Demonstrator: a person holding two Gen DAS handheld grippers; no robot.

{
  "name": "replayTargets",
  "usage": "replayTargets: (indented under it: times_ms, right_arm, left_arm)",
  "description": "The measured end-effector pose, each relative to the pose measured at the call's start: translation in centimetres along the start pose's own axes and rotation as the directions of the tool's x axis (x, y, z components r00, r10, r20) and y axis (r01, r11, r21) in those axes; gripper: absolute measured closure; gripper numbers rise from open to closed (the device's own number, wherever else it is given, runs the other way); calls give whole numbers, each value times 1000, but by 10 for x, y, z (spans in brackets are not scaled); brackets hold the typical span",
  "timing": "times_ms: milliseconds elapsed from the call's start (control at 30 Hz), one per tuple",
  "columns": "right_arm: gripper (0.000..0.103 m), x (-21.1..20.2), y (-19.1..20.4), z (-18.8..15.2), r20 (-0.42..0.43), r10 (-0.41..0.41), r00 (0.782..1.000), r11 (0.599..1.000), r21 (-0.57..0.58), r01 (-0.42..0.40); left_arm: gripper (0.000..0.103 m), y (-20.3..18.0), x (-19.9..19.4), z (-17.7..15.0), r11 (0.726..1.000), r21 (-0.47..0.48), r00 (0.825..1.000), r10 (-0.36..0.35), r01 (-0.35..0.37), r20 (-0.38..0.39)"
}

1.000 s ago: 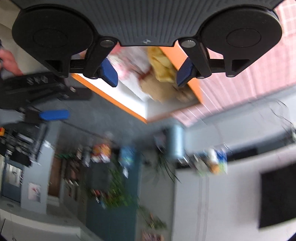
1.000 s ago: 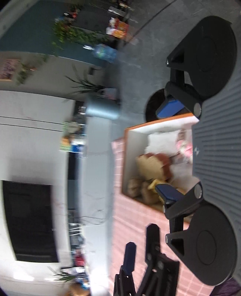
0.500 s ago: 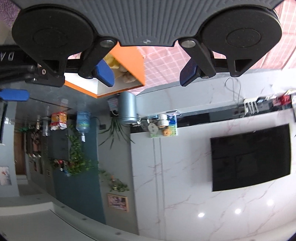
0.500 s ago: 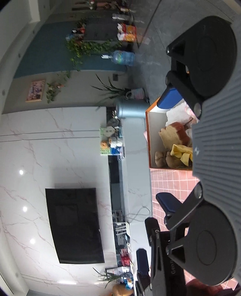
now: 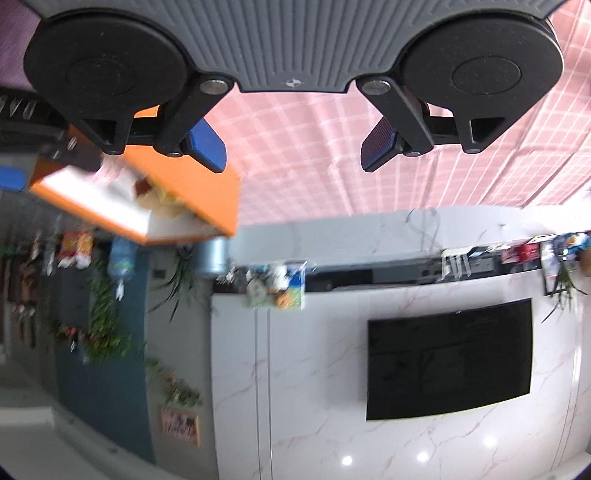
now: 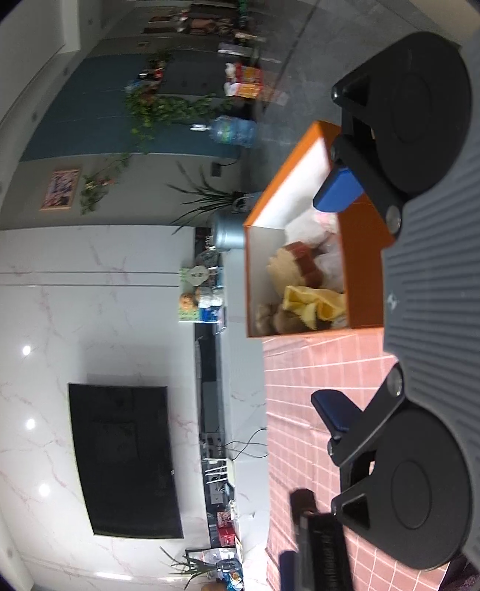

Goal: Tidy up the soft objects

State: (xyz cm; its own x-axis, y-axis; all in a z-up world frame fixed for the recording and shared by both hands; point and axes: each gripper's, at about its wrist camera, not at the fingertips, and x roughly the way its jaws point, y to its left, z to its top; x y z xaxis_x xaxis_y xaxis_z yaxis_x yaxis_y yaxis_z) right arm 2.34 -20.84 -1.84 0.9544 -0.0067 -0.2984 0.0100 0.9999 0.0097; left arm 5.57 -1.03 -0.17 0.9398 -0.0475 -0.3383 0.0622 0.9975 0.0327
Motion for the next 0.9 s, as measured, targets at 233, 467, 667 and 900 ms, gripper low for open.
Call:
replayTargets:
  times_ms: [233,467,667,900]
  right_arm:
    - [3,11,0,-20,-25,-18,1000,1000,5,18]
    - [3,15,4,-32,-71,-28,997,1000,-10,27]
    - [3,12,6,-33,-62,-22,998,1000,-23,21]
    - [3,12,6,-32,-58,-21,998,999,-28,19]
  left_arm:
    - [6,10,12,-27,999,-45,990,14,-20,-143]
    - [6,11,7,-38,999,-41,985,26,-34,-171]
    - [6,11,8,-39,999,-43,984,26,-34,-178]
    - [6,11,4,-38,999,-37,985,24,-30,-171]
